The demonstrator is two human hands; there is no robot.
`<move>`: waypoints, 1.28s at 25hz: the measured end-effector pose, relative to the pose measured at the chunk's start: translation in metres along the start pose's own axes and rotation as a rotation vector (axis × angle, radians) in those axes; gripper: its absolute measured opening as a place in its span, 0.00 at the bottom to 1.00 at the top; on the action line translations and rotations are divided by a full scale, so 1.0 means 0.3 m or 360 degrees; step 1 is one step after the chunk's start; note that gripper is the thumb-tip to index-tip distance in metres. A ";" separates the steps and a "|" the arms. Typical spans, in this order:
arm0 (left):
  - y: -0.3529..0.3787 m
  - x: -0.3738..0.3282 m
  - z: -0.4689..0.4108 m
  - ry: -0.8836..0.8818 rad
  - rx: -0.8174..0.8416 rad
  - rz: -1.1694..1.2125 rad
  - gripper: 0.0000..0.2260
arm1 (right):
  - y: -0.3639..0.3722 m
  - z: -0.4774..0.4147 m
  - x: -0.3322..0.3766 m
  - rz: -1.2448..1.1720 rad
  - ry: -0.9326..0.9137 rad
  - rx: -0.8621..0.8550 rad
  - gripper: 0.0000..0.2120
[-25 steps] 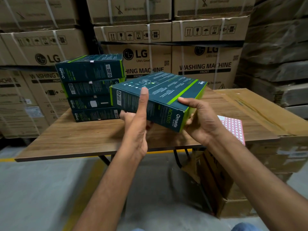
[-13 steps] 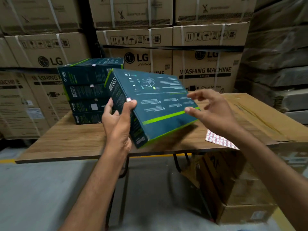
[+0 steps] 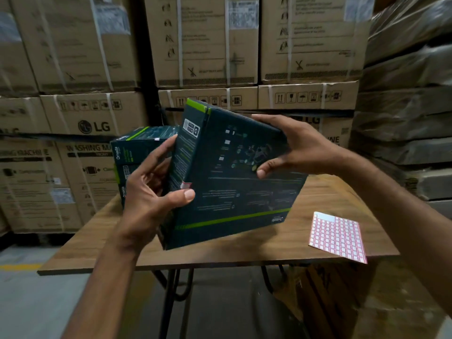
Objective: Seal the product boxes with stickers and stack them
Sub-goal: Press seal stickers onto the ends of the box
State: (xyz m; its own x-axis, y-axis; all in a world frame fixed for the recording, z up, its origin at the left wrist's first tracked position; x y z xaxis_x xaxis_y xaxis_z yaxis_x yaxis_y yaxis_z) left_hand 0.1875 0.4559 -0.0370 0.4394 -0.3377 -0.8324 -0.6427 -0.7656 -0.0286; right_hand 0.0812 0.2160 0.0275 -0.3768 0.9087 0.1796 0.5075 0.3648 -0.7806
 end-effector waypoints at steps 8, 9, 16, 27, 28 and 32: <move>-0.195 -0.145 -0.043 0.0278 -0.0610 -0.0229 0.24 | -0.079 0.036 0.010 -0.0371 0.0135 -0.0510 0.42; -0.222 -0.114 -0.032 0.0273 -0.0791 -0.0138 0.21 | -0.088 0.055 -0.006 -0.0431 0.0207 -0.0624 0.41; 0.007 0.209 -0.031 -0.0347 -0.0206 -0.0164 0.29 | 0.040 0.208 -0.136 -0.1304 0.0799 -0.1192 0.38; 0.066 0.328 -0.079 -0.0601 -0.0160 0.0018 0.34 | 0.205 0.239 -0.333 -0.1354 0.1061 -0.0698 0.27; 0.064 0.346 -0.086 -0.0718 -0.0169 0.0032 0.32 | 0.228 0.249 -0.345 -0.1371 0.1126 -0.0600 0.26; 0.073 0.434 -0.087 -0.1223 -0.0117 -0.0214 0.15 | 0.304 0.337 -0.397 -0.1294 0.1609 -0.0354 0.17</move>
State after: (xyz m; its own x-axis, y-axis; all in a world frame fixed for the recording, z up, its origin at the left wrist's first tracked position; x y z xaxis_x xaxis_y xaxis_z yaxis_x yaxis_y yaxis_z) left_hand 0.2471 0.3808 -0.1316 -0.0641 0.2136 -0.9748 -0.5594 -0.8166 -0.1421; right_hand 0.0940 0.1204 -0.1256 0.0599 0.1300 0.9897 0.5648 0.8131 -0.1410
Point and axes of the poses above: each hand's wrist, its own z-axis away from the middle knuckle, its own y-axis out of the palm, x = y × z, the point moved 10 cm from there along -z, towards the middle knuckle, and after that the axes turned 12 degrees about -y, right-handed, at the moved point
